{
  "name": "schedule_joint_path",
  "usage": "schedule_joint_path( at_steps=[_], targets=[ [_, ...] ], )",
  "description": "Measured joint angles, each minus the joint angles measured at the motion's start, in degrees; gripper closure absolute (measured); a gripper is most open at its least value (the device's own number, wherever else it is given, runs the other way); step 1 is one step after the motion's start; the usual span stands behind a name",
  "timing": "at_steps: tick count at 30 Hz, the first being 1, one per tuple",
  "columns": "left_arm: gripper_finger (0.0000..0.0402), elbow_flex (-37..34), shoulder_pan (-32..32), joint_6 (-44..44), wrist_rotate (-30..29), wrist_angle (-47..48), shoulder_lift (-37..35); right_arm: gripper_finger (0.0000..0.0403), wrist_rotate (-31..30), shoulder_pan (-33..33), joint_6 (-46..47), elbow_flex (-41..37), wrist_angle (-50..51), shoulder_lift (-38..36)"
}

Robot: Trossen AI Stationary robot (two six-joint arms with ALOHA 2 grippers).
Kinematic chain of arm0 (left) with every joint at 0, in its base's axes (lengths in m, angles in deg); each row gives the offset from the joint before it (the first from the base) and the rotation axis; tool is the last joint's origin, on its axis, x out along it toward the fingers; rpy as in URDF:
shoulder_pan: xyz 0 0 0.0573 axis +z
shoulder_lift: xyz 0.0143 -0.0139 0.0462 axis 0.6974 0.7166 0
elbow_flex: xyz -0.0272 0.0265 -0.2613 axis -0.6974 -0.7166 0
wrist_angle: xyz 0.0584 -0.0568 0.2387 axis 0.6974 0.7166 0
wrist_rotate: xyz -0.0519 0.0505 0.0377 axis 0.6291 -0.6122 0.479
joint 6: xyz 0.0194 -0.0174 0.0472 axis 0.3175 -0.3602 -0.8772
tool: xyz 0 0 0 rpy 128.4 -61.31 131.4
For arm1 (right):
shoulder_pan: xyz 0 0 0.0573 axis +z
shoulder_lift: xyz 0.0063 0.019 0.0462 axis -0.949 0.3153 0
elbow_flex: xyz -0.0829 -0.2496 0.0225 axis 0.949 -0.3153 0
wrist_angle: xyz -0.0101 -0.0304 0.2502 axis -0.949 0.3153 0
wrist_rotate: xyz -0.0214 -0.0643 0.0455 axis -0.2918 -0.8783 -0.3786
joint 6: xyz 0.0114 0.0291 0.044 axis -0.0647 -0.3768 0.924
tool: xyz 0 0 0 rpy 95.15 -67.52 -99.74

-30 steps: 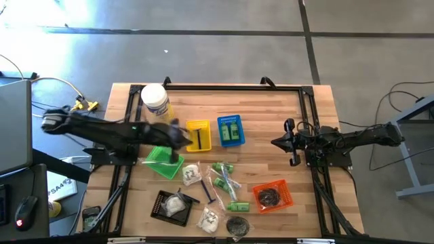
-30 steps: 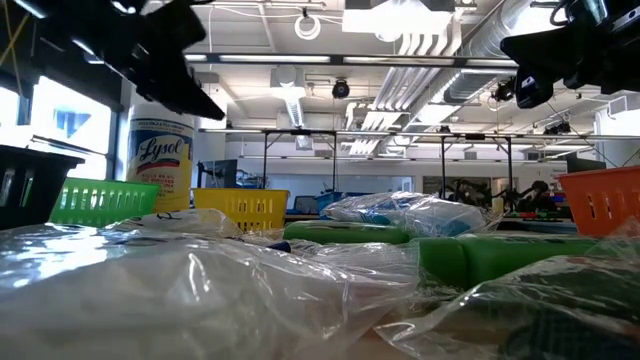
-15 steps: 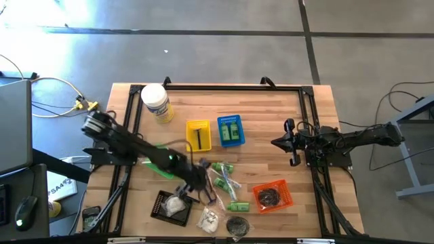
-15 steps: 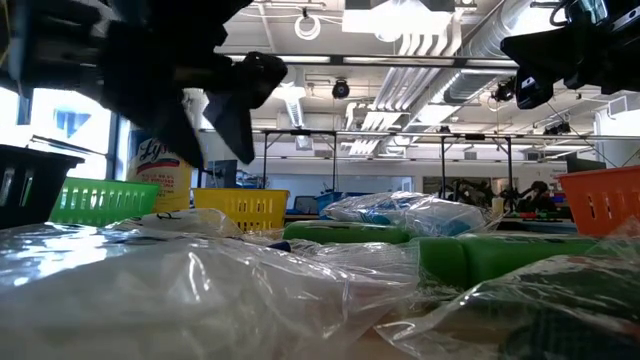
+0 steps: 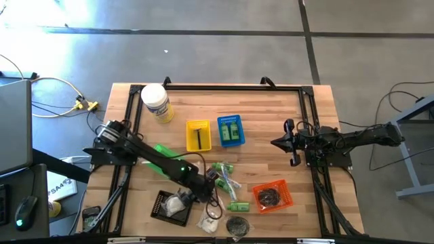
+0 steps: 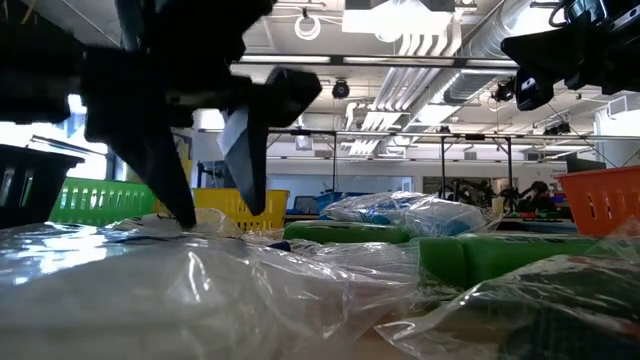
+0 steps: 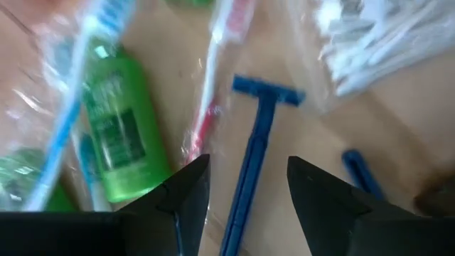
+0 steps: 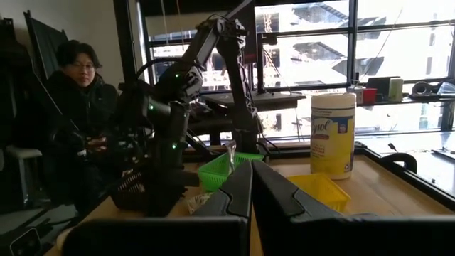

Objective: Pick & Place Travel size toiletries
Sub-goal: Put the razor into the yellow bin

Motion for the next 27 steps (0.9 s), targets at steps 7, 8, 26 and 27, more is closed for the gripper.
schedule_joint_path(
  at_steps=[7,8,26,27],
  targets=[
    [0.022,-0.02,0.05,0.05,-0.01,0.87,2.54,0.0401,0.02,0.0,0.0,0.0,0.28,-0.01],
    [0.022,-0.02,0.05,0.07,-0.01,0.99,2.76,0.0401,0.02,0.0,0.0,0.0,0.28,-0.01],
    [0.0382,-0.02,0.09,0.04,0.03,-0.06,2.79,0.0401,0.02,0.02,0.29,0.0,0.61,-0.01],
    [0.0387,-0.02,0.09,0.04,0.03,-0.31,2.78,0.0401,0.02,0.0,0.28,0.0,0.69,-0.01]
  ],
)
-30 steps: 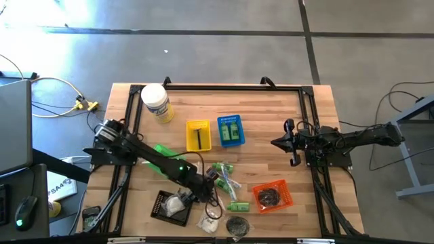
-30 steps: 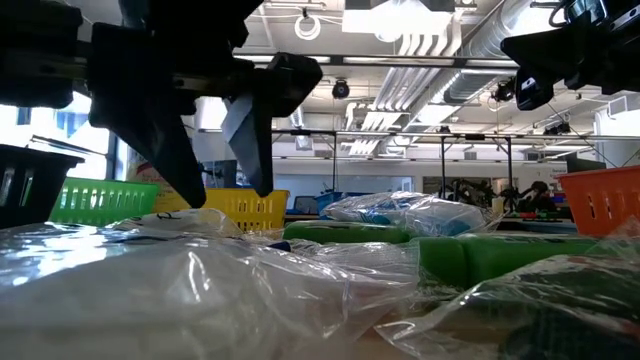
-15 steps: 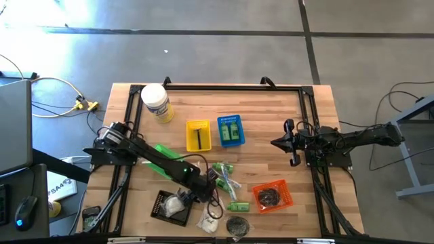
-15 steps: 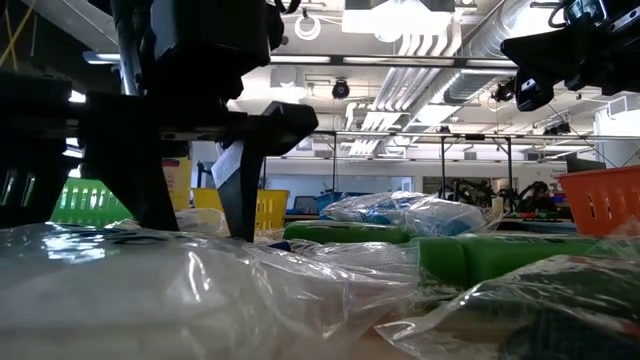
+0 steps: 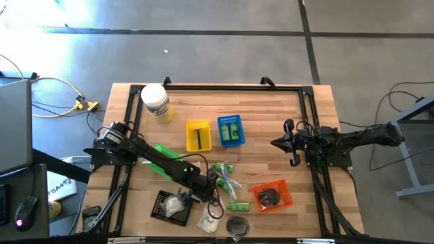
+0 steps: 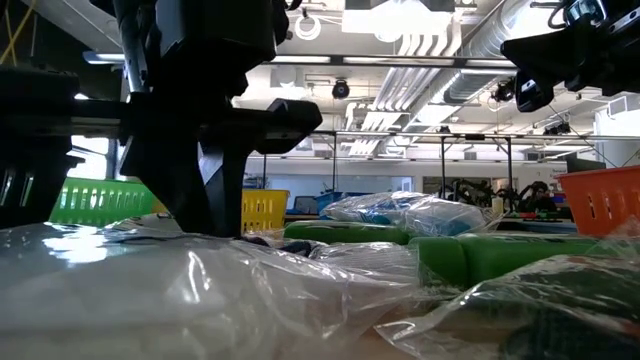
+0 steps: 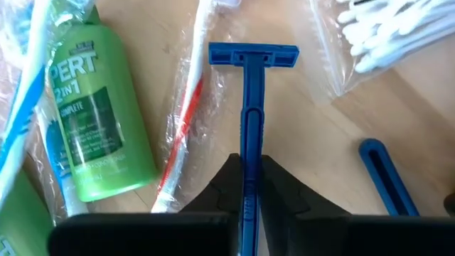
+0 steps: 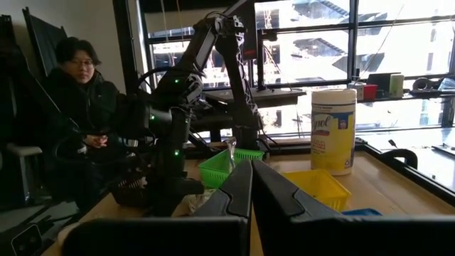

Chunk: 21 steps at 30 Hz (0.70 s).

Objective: Pick & Place Travel size toiletries
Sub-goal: Put the razor into the yellow bin

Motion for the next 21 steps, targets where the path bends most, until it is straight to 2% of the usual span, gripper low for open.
schedule_joint_path(
  at_steps=[5,7,16,21],
  targets=[
    [0.0377,0.12,0.0,0.0,-0.02,-0.39,0.0,0.0401,0.0,0.0,-0.01,0.0,0.4,0.02],
    [0.0371,1.32,-0.04,-0.02,-0.04,2.36,-0.42,0.0401,0.0,0.0,-0.03,0.0,0.78,0.02],
    [0.0376,15.05,-0.45,2.37,0.08,21.14,-4.36,0.0401,0.0,0.02,-0.28,0.0,1.5,0.0],
    [0.0377,17.69,3.53,8.19,0.11,22.46,-10.24,0.0401,0.27,0.02,-0.3,0.0,2.01,0.02]
  ],
)
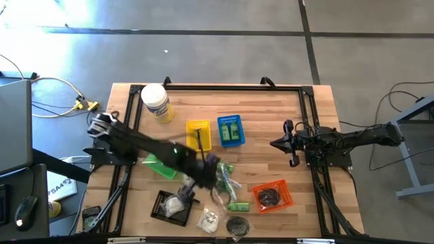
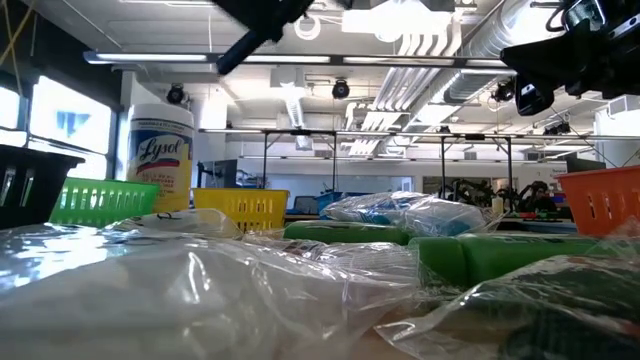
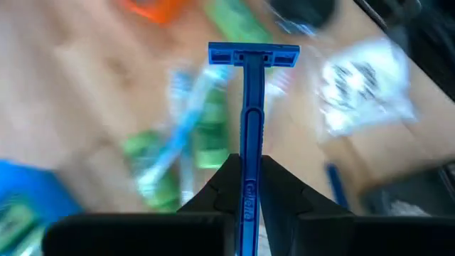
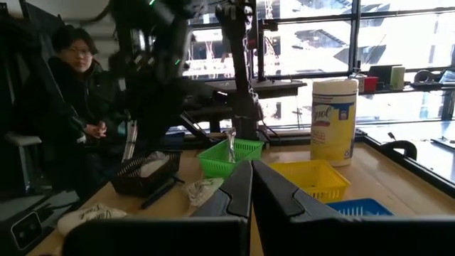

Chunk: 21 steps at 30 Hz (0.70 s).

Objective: Pick & Place Travel size toiletries
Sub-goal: Put the razor into the yellow bin

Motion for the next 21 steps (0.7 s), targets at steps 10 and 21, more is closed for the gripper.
schedule_joint_path(
  at_steps=[10,21],
  targets=[
    [0.0377,-15.23,11.74,7.03,6.1,-14.65,-18.63,0.0401,0.04,0.0,0.0,0.0,0.35,0.0],
    [0.0377,-44.13,29.29,51.78,2.26,-44.23,-28.05,0.0401,-0.05,0.0,-0.37,0.0,0.96,0.27]
  ],
)
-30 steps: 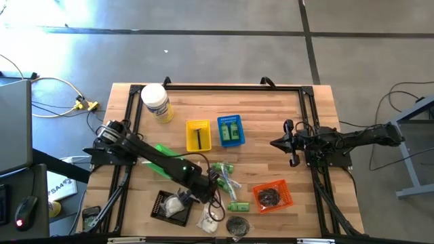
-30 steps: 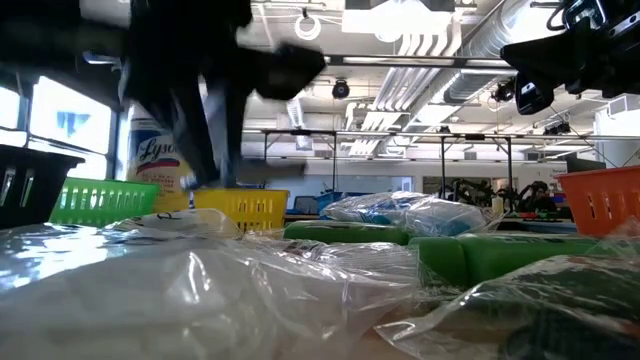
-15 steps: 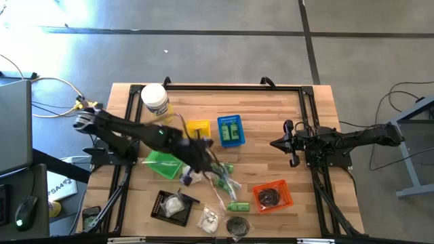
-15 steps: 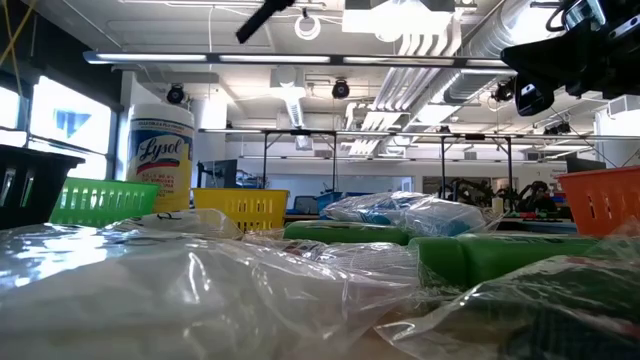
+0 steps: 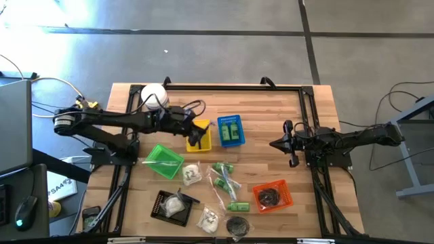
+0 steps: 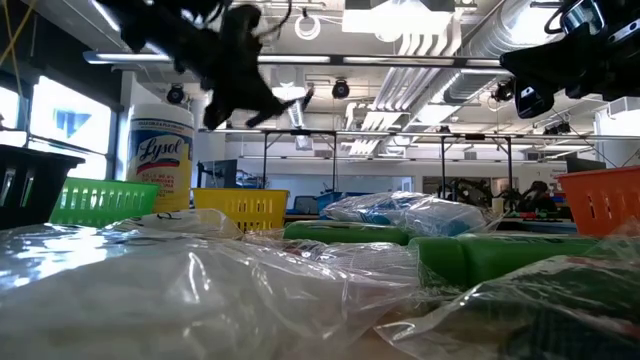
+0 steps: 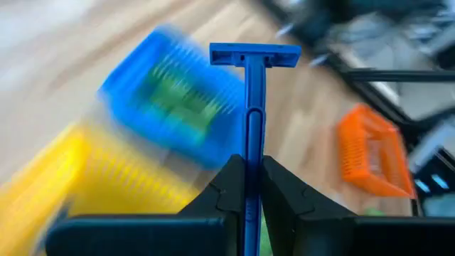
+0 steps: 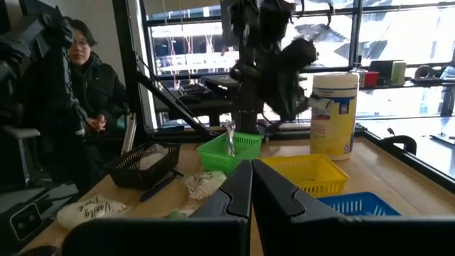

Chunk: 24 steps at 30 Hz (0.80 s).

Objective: Pick & Place Travel size toiletries
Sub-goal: Put the razor into the yellow bin

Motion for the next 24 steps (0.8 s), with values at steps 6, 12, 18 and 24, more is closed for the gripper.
schedule_joint_path(
  at_steps=[6,12,18,24],
  targets=[
    [0.0377,-3.93,1.21,9.43,-1.89,0.65,2.47,0.0401,-0.13,0.0,-0.09,0.0,-0.06,0.1],
    [0.0377,-3.82,0.79,15.42,-4.31,1.23,4.59,0.0401,-0.31,0.0,-0.13,0.0,-0.11,0.09],
    [0.0377,-3.8,0.91,18.32,-4.92,4.19,4.57,0.0401,-0.37,0.0,-1.21,0.0,-0.11,0.09],
    [0.0377,-3.78,0.91,19.61,-4.98,5.18,5.29,0.0401,-0.31,0.0,-1.6,0.0,-0.09,0.09]
  ],
)
